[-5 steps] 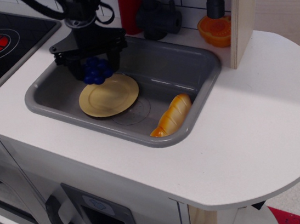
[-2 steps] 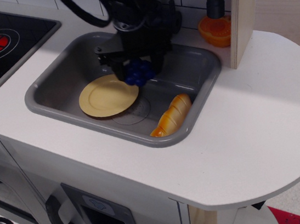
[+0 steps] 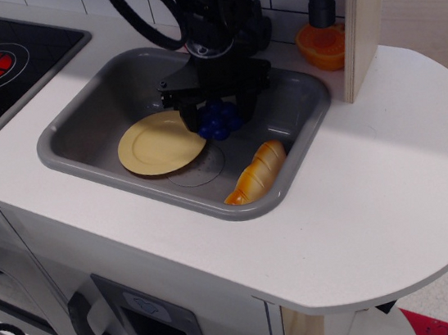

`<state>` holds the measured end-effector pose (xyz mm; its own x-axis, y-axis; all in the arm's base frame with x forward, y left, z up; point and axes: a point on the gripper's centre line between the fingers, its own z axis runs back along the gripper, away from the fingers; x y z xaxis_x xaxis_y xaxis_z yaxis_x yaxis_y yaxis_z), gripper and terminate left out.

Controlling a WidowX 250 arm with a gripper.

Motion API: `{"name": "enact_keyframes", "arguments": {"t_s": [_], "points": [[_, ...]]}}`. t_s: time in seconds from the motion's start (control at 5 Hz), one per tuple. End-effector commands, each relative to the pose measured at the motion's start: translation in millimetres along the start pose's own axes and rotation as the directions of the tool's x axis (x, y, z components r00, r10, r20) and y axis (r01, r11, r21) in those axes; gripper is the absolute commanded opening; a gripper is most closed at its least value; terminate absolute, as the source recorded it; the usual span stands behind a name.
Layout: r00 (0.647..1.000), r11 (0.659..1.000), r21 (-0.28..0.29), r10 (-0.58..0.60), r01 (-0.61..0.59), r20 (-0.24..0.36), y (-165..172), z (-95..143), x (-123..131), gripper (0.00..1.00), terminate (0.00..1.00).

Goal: Take blueberries off plate sink

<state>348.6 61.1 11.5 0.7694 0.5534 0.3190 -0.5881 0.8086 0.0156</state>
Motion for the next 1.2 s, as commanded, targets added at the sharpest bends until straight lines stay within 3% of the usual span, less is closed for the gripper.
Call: {"name": "enact_keyframes", "arguments": {"t_s": [0.0, 0.2, 0.4, 0.8, 1.0], "points": [[0.999, 1.0, -0.002, 0.0, 0.0, 0.046, -2.3, 1.9, 2.8, 0.0, 0.0], [0.999, 1.0, -0.009, 0.007, -0.007, 0.036, -4.8, 0.8, 0.6, 0.0, 0.0], [0.999, 1.0, -0.002, 0.019, -0.019, 0.044, -5.2, 4.1, 2.4, 1.0, 0.0], [0.998, 0.999, -0.031, 0.043, -0.041, 0.05, -3.6, 21.4, 11.3, 1.0, 0.0], [0.997, 0.996, -0.071, 0.053, -0.048, 0.06, 0.3, 41.1, 18.1, 1.0, 0.0]]}}
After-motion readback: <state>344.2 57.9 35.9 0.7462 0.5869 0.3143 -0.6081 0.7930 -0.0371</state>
